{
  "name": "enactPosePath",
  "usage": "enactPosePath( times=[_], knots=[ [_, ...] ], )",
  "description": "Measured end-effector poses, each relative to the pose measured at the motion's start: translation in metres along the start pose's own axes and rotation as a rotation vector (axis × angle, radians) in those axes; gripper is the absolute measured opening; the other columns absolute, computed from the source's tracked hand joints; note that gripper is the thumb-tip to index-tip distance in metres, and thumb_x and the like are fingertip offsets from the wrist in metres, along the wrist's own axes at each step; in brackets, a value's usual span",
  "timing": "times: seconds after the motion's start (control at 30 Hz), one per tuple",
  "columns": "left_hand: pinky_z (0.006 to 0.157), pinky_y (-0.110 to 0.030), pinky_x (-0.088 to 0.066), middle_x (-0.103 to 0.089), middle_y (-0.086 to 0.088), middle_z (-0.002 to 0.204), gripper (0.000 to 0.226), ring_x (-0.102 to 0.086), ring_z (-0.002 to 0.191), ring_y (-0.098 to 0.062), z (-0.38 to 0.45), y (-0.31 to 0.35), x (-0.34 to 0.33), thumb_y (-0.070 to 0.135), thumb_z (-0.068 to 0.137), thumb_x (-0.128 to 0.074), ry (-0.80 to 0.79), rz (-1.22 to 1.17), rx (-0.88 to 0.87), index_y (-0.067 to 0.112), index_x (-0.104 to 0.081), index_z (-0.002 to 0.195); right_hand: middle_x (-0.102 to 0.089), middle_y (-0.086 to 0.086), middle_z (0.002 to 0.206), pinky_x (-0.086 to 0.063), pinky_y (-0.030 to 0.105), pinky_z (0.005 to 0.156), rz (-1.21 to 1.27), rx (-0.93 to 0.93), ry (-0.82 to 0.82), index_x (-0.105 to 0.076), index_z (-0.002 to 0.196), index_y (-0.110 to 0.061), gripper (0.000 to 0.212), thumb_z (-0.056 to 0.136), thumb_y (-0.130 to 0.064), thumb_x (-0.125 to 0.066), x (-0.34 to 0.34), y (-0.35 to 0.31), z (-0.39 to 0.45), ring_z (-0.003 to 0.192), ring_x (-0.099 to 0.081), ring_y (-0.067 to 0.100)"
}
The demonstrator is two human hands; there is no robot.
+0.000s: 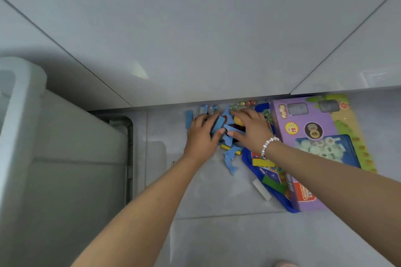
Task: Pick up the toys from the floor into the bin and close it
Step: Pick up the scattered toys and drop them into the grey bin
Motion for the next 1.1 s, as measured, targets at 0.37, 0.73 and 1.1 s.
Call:
enactPosePath(
  times=[0.37, 0.73, 1.1],
  knots=[
    [0.094, -0.022, -0.038, -0.046, -0.005, 0.134, 0.044, -0.050, 0.117, -0.019, -0.001, -0.012, 0.003, 0.022, 0.095, -0.052, 0.014, -0.265, 0.176, 0.019, -0.044, 0.138, -0.036, 0.015, 0.143, -0.034, 0.032, 0.102, 0.141, -0.061, -0.107, -0.027, 0.145, -0.016, 0.072, 0.085, -0.038, -0.062, -0.011, -0.008, 0.008, 0.130, -0.038, 0.029],
    [0.099, -0.034, -0.046, -0.058, -0.001, 0.127, 0.036, -0.055, 0.115, -0.018, -0.006, -0.025, 0.000, 0.025, 0.094, -0.053, 0.063, -0.515, 0.434, 0.019, -0.055, 0.130, -0.051, 0.006, 0.127, -0.056, 0.022, 0.062, 0.661, -0.215, -0.158, -0.047, 0.130, -0.014, 0.052, 0.084, -0.021, -0.067, -0.028, -0.009, 0.010, 0.086, -0.065, 0.021],
    [0.088, -0.030, -0.052, -0.066, -0.002, 0.113, 0.027, -0.062, 0.100, -0.017, -0.013, -0.022, -0.004, 0.014, 0.095, -0.053, 0.036, -0.779, 0.535, 0.017, -0.061, 0.120, -0.063, 0.020, 0.113, -0.057, 0.041, 0.074, 1.208, -0.419, -0.203, -0.051, 0.127, -0.006, 0.048, 0.082, -0.011, -0.067, -0.047, -0.004, -0.001, 0.085, -0.066, 0.029]
  ],
)
Point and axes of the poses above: each hand's wrist, its own z-axis towards the middle knuckle, its own x-axis out of the back of the hand, y = z × x, the point moved 10 cm from there along z, towards the middle knuckle
